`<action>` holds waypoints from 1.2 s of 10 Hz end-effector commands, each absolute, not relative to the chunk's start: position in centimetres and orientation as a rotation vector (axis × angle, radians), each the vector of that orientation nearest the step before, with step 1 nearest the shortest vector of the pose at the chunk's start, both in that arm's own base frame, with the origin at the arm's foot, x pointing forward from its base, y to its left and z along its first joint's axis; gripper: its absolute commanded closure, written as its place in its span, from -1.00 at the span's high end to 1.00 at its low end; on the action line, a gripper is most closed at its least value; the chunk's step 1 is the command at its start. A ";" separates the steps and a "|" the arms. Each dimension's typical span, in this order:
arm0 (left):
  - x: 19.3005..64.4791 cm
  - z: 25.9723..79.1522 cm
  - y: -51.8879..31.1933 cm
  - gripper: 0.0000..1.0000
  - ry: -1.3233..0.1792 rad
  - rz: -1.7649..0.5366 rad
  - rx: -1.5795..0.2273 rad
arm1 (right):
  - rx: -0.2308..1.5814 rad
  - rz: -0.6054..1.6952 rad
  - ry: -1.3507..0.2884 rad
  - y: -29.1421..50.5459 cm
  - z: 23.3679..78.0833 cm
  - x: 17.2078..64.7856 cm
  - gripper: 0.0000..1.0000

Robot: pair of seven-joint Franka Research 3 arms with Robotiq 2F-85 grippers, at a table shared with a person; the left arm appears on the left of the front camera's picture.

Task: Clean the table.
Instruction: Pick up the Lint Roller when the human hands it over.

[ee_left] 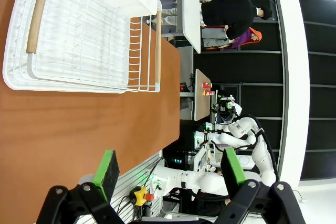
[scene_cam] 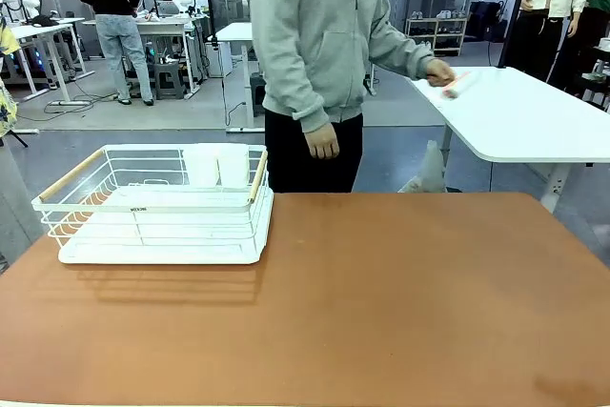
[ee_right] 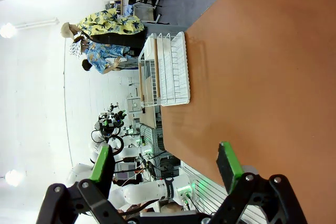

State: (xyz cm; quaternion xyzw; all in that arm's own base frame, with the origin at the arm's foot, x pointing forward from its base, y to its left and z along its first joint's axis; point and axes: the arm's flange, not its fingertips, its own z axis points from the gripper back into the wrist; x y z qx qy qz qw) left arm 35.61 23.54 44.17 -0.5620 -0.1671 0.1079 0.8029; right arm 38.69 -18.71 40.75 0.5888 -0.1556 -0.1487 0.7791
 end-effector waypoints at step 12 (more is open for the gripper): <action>35.2 44.3 23.6 1.00 -0.362 0.227 -1.209 | 1.278 -0.318 -0.340 -18.7 40.9 38.7 1.00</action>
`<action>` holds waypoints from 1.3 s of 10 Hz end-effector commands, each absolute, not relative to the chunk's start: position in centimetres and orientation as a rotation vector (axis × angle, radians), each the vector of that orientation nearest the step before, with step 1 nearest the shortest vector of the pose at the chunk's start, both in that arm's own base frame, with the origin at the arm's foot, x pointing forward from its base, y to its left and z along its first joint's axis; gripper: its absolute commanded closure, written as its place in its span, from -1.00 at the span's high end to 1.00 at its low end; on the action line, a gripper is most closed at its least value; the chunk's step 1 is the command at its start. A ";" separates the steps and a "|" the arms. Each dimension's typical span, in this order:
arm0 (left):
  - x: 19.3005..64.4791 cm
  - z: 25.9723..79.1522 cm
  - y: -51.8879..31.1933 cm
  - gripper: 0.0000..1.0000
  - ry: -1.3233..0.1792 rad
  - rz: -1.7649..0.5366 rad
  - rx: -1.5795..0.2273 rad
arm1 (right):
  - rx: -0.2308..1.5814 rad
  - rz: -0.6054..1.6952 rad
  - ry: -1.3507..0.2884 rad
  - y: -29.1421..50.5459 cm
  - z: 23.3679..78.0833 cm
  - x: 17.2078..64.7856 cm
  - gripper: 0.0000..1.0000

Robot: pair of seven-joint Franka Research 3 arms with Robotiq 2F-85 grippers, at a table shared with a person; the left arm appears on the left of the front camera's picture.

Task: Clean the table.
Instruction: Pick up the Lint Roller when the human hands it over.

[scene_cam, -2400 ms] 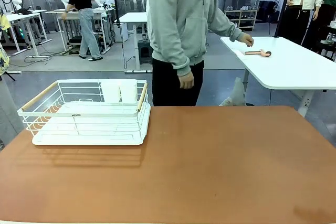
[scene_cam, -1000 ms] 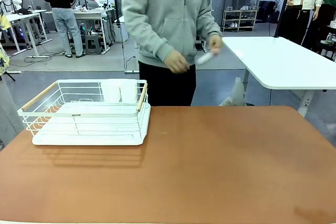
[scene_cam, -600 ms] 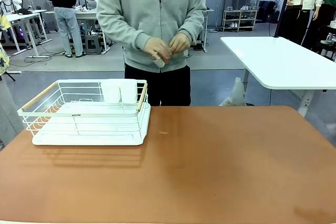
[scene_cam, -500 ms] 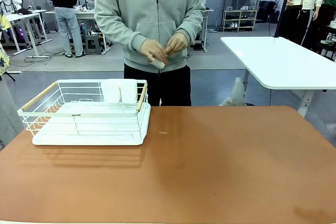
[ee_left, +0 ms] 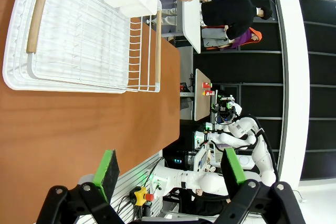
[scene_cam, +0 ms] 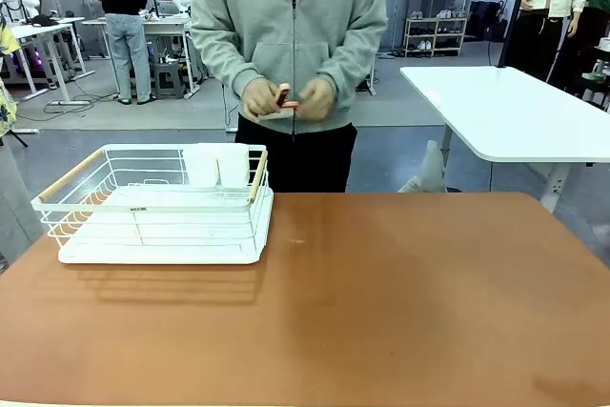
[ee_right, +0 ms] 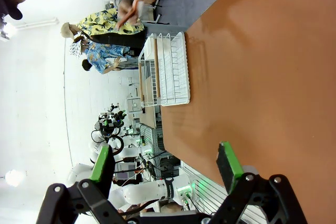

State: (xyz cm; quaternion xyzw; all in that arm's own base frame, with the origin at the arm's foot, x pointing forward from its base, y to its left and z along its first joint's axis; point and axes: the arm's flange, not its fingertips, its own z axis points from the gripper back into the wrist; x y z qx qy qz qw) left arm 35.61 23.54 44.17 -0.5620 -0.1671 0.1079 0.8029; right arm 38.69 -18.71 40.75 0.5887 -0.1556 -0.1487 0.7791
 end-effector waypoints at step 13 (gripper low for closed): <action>35.2 44.3 23.6 1.00 -0.362 0.227 -1.209 | 1.278 -0.318 -0.340 -18.7 40.9 38.7 1.00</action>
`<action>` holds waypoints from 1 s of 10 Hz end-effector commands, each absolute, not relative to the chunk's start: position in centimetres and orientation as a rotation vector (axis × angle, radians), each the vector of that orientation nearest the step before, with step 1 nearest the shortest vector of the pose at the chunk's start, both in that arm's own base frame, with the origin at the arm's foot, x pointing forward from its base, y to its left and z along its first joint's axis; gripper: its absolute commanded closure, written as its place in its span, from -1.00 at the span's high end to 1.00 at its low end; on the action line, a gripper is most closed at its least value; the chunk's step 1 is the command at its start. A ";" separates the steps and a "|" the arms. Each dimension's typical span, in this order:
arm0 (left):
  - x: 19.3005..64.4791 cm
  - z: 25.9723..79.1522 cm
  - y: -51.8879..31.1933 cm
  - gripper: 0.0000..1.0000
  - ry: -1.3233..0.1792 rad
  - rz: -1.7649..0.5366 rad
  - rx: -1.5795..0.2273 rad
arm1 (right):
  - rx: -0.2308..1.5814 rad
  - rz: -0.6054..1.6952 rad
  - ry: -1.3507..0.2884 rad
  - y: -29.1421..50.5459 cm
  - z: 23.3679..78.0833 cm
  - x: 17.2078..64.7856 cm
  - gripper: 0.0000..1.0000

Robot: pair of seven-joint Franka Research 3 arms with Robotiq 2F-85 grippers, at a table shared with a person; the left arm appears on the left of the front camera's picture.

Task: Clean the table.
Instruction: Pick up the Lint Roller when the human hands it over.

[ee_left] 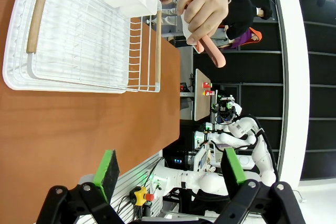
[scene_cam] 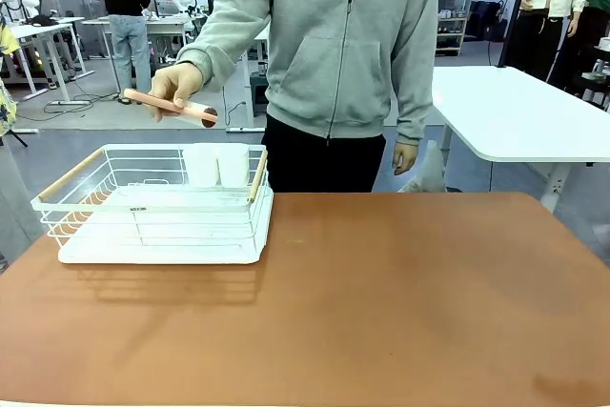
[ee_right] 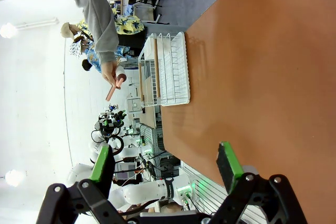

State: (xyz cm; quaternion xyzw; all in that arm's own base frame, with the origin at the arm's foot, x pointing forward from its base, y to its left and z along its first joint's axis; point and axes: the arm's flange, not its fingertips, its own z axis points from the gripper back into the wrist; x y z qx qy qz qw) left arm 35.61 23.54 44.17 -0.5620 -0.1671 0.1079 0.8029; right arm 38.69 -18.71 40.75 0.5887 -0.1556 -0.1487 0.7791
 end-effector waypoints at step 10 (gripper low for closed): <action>41.3 54.3 11.6 1.00 -0.205 0.566 -1.008 | 1.278 -0.318 -0.340 -18.7 40.9 38.7 1.00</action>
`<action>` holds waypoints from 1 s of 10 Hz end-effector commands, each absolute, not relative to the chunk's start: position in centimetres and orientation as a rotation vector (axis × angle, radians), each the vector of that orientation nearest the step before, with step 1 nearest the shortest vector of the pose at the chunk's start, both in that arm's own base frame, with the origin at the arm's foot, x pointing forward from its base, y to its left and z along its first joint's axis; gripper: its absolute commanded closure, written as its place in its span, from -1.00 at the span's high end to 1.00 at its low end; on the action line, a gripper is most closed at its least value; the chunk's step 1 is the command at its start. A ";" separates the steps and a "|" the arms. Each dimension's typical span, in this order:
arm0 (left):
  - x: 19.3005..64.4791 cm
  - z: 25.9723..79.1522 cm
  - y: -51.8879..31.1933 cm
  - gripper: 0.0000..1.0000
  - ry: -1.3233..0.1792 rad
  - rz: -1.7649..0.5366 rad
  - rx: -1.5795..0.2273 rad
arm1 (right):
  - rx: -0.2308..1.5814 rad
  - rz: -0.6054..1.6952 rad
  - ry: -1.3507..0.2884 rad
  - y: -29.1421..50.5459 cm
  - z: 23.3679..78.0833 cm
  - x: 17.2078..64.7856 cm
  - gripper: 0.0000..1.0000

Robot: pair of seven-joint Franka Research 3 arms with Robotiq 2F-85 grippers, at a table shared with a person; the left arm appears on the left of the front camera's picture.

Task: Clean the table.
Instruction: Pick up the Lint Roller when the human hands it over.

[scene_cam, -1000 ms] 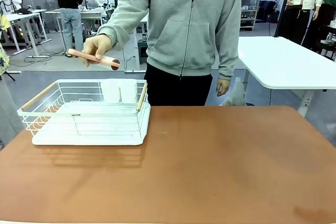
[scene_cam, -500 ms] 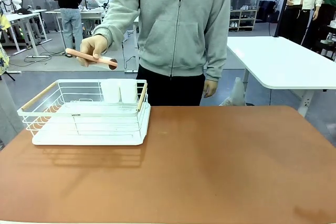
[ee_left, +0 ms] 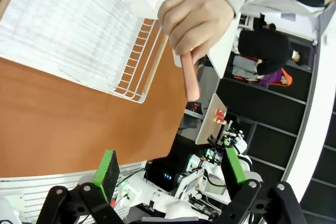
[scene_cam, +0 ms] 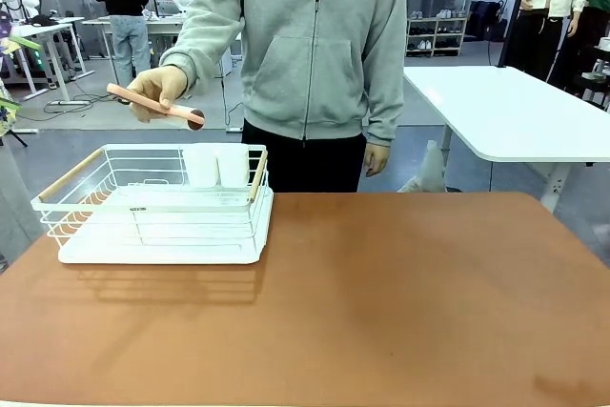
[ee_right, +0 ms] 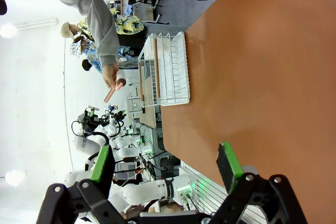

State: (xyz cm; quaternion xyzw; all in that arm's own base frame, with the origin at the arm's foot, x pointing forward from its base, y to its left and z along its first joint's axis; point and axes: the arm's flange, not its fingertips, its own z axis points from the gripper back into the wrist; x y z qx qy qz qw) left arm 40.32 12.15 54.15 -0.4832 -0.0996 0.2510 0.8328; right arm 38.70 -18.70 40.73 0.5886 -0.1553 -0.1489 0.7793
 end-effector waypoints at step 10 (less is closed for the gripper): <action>45.8 49.5 3.0 1.00 -0.244 0.595 -0.961 | 1.278 -0.318 -0.340 -18.7 40.9 38.7 1.00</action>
